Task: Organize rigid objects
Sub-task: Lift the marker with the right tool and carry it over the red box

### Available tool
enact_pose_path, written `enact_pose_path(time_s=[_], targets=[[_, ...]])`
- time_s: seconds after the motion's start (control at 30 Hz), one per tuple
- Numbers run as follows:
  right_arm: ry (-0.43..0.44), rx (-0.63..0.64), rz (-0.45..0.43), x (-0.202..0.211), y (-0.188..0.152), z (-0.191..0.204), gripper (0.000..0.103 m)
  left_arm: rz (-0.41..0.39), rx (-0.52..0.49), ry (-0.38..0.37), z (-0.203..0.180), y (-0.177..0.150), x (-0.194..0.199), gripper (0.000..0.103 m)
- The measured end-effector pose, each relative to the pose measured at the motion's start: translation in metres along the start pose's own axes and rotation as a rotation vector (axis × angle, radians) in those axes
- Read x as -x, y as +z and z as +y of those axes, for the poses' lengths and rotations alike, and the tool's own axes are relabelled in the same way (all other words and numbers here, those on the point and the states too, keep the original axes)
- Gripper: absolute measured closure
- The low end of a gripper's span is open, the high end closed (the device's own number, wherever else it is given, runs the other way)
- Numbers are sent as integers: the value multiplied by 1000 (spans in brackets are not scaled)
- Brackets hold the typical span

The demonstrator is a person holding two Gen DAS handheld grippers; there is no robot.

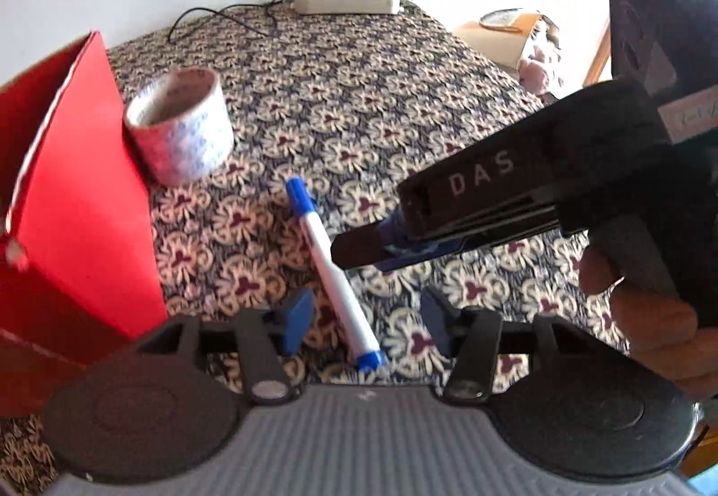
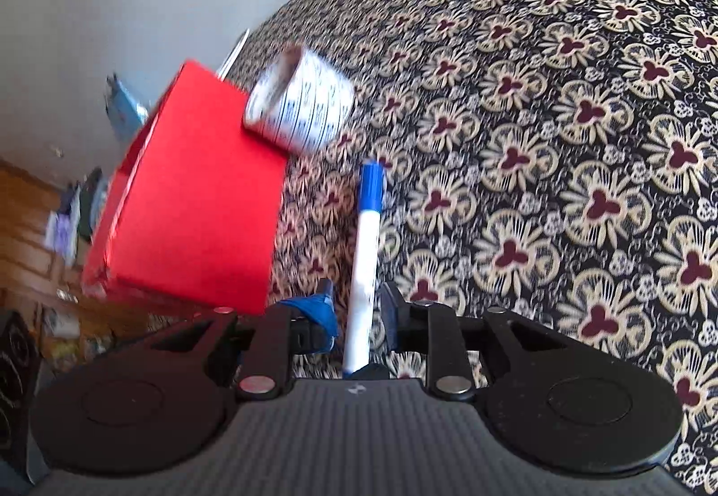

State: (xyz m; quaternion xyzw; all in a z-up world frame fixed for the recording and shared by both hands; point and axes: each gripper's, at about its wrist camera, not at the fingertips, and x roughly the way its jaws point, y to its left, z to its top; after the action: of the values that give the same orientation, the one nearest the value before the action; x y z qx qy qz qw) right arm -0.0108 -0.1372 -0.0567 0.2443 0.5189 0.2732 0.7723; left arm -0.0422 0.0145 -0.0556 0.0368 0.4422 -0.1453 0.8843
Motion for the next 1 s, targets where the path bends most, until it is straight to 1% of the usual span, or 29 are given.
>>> enact_pose_path(time_s=[0.07, 0.1, 0.13, 0.17, 0.2, 0.23, 0.27, 0.4, 0.57, 0.63, 0.73, 0.83, 0.9, 1.0], targets=[[-5, -2, -27, -4, 6, 0, 96, 15, 10, 16, 0, 5, -9, 47], [-13, 4, -36, -5, 8, -1, 95, 25, 28, 17, 3, 7, -15, 49], [-19, 10, -36, -9, 10, -1, 95, 42, 51, 6, 5, 8, -19, 64], [-17, 14, -34, -11, 10, -1, 95, 66, 78, -6, 8, 9, -26, 81], [-12, 21, -23, -15, 10, -1, 95, 59, 98, 2, 11, 10, -26, 84], [-11, 27, -12, -18, 8, -1, 95, 57, 109, 9, 13, 11, -27, 92], [-12, 33, 0, -21, 6, -1, 96, 57, 126, 11, 16, 12, -28, 94], [8, 22, -31, -23, 3, -2, 96, 63, 210, -43, 28, 12, -26, 95], [52, -73, -27, -23, 3, -13, 96, 63, 250, -91, 29, 9, -16, 95], [61, -88, -25, -23, 1, -14, 96, 54, 247, -111, 26, 9, -9, 95], [74, -89, 25, -23, -2, -12, 97, 52, 222, -130, 20, 9, -3, 95], [65, -76, 7, -15, -6, -6, 102, 35, 191, -133, 16, 11, 8, 95], [67, -58, -15, -5, -8, 2, 103, 4, 168, -136, 15, 14, 21, 95], [99, -28, -60, 8, -5, 17, 103, -77, 134, -128, 20, 22, 48, 95]])
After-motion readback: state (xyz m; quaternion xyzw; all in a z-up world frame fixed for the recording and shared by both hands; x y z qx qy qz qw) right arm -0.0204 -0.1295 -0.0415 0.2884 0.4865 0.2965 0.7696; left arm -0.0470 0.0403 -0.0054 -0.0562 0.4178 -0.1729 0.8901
